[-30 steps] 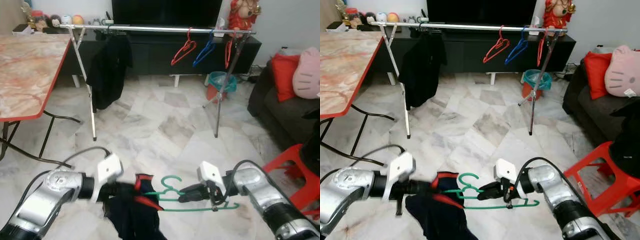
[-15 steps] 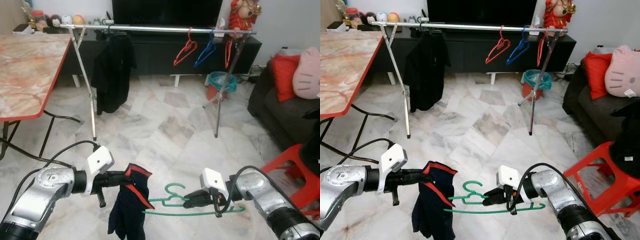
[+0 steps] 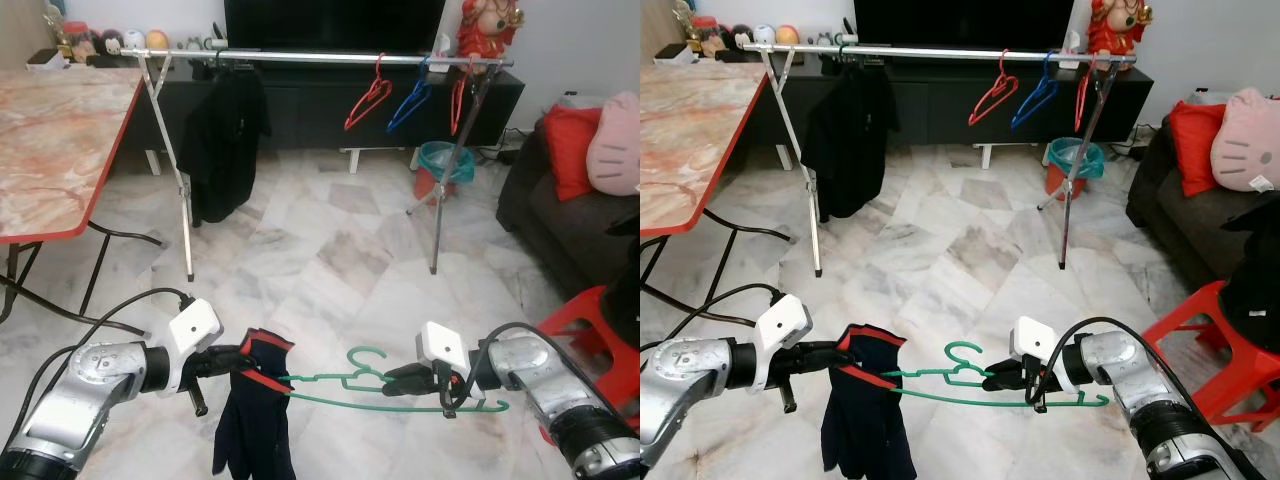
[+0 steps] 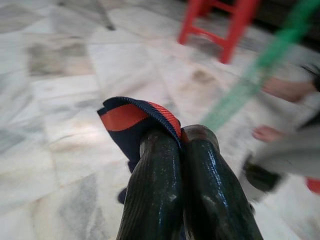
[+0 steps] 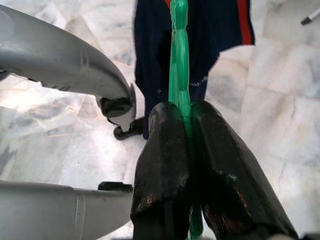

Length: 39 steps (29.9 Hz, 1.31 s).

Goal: Hang hanger

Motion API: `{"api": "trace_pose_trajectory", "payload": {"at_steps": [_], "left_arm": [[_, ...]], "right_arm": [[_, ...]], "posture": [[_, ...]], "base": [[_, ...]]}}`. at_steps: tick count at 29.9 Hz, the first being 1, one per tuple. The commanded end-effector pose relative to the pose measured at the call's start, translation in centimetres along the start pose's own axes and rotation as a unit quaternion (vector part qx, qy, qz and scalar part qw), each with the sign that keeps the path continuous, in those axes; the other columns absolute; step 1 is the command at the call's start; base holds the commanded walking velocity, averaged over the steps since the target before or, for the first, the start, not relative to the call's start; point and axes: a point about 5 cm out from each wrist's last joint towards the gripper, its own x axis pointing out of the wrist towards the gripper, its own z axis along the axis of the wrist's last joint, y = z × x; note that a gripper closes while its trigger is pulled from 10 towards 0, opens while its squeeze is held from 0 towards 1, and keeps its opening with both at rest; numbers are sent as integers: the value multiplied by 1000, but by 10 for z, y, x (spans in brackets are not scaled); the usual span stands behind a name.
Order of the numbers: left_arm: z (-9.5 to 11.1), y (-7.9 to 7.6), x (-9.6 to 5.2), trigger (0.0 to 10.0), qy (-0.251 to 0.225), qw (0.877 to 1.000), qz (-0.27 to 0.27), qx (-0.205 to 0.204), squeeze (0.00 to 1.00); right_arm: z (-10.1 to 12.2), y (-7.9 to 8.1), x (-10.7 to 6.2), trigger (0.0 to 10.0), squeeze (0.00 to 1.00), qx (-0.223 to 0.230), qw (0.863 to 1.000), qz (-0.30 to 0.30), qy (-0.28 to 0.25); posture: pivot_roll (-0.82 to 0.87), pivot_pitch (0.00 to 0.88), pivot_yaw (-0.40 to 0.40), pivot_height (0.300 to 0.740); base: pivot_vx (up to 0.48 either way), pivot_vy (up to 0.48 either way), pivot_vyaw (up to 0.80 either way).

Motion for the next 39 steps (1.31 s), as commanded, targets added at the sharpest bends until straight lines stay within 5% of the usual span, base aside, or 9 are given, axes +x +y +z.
{"api": "trace_pose_trajectory", "payload": {"at_steps": [1,12,13,14,24,28,30,36,39], "left_arm": [[4,8,-2,0,-14,999,31,8,0],[-8,26,-3,0,-26,986,163,-5,0],[-8,31,1,9882,-36,977,208,-19,0],[-7,33,5,10000,-48,970,237,-32,0],[6,30,15,10000,-159,920,346,-94,0],[15,27,17,10000,-209,888,393,-112,0],[20,22,19,10000,-244,866,418,-125,0],[28,14,21,10000,-281,853,428,-101,0],[27,14,22,10000,-279,853,430,-96,0]], "right_arm": [[3,-2,-7,0,0,-10,1000,-12,-4],[1,-22,-18,0,0,-23,982,-186,-8],[0,-28,-16,8784,0,-12,968,-251,-15],[0,-31,-12,10000,0,-1,954,-298,-33],[-3,-31,6,10000,0,110,862,-468,-157],[3,-31,8,10000,0,141,807,-533,-211],[10,-30,8,10000,0,162,763,-572,-254],[19,-25,7,10000,0,165,718,-611,-288],[20,-23,7,10000,0,165,714,-616,-290]], "posture": [[-26,7,-54,740],[-39,7,-38,740],[-39,7,-38,740],[-39,7,-38,740],[-44,0,-36,740],[-60,0,-35,740],[-81,0,-27,740],[-123,0,-9,740],[-129,0,-5,740]], "base": [[0,0,0],[0,0,0],[0,0,0],[0,0,0],[0,0,0],[0,0,0],[0,0,0],[0,0,0],[0,0,0]]}}
